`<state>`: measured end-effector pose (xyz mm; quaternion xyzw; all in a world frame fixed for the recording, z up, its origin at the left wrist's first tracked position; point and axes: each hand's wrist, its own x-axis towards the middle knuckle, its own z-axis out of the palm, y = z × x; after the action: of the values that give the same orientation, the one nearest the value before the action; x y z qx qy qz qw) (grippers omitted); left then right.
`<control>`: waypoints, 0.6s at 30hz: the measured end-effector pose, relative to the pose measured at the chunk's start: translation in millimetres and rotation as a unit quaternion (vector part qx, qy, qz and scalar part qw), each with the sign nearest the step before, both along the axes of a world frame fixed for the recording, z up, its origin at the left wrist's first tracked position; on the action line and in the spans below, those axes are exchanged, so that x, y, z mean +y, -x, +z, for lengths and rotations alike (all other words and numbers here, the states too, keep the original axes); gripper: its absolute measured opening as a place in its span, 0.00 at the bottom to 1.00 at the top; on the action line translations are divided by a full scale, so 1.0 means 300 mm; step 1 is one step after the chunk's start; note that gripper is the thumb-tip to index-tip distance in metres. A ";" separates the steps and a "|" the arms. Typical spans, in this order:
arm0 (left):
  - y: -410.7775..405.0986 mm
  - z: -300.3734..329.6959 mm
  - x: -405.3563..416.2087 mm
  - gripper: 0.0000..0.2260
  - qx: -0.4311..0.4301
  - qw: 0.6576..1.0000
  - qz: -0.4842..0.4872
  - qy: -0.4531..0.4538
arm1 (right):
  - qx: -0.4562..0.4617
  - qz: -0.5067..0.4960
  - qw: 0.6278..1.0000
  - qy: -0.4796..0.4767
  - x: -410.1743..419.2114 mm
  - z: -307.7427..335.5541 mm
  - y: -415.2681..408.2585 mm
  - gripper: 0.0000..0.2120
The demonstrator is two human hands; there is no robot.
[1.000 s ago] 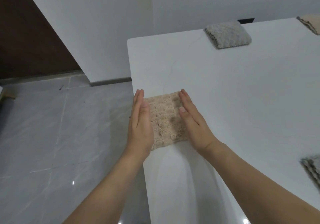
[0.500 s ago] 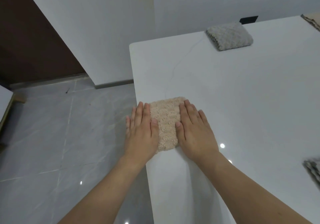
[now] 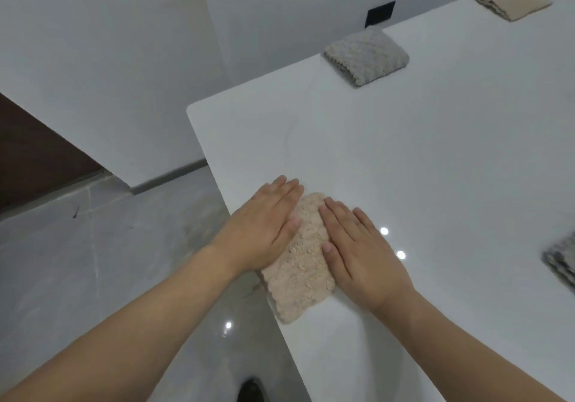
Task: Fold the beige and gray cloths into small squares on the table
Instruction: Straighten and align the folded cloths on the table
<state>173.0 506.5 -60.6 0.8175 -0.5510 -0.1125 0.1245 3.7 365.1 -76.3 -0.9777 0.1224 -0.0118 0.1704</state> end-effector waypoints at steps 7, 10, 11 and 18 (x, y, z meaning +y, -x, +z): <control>0.001 -0.038 0.008 0.28 0.005 1.000 -0.029 -0.009 | -0.014 -0.022 1.000 -0.013 0.005 0.010 0.002 0.27; -0.007 -0.047 0.007 0.29 0.012 0.999 -0.030 -0.002 | -0.029 -0.044 0.998 -0.018 0.006 0.004 0.006 0.27; -0.007 -0.050 0.008 0.29 0.016 0.999 -0.029 0.001 | -0.032 -0.056 0.998 -0.024 0.009 0.001 0.008 0.27; -0.046 -0.014 0.004 0.26 0.135 0.990 -0.047 0.001 | -0.158 -0.294 0.929 -0.160 0.072 0.009 0.024 0.26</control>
<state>186.7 507.7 -64.8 0.7679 -0.5670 -0.2272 0.1928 -3.6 386.8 -73.6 -0.8433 0.3757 -0.1961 0.3305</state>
